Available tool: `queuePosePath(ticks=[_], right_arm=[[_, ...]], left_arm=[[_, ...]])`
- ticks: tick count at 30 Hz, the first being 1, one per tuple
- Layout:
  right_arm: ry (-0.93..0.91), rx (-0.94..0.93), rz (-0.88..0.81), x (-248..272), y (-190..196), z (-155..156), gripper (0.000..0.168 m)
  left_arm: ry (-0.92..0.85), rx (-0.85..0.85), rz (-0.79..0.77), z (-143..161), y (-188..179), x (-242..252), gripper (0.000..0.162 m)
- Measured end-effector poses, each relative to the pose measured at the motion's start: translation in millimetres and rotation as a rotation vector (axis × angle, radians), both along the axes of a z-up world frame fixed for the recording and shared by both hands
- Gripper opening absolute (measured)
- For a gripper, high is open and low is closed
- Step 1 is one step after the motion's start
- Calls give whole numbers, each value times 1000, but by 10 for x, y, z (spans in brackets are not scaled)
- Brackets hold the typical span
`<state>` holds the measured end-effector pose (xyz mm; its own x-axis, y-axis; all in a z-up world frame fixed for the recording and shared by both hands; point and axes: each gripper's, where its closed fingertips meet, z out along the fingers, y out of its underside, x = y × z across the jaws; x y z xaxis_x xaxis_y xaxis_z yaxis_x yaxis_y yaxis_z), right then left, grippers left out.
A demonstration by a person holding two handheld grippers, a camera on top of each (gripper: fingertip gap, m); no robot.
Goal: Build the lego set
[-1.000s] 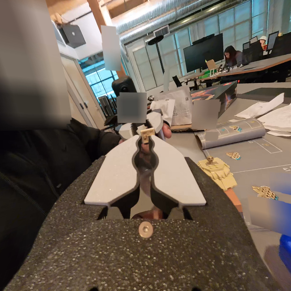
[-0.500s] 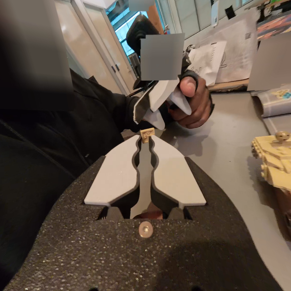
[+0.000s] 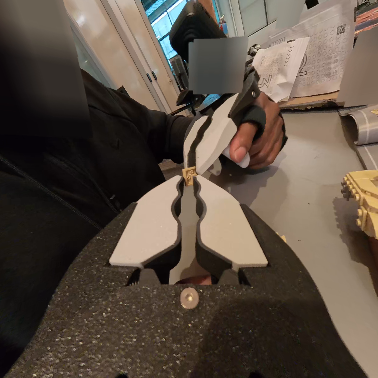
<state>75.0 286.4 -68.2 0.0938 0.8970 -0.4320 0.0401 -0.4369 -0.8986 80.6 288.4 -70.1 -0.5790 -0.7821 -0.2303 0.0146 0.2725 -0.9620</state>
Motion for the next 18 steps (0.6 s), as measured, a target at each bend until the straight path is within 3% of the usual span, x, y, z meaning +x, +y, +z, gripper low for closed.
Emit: queuePosePath(ticks=[5,10,14,18], right_arm=[[-135,87,-120,226,122,-79,12],[-527,186,-296,646,365,-526,17],[-730,168,-267,713,382,-844,26],[-812,193,-228,662,407,-938,28]], left_arm=[[58,-86,64,16,153,51,5],[183,-99,196,-137,429,99,5],[301,-106,255,-317,544,115,6],[353,-106,267,-400,576,94,6]])
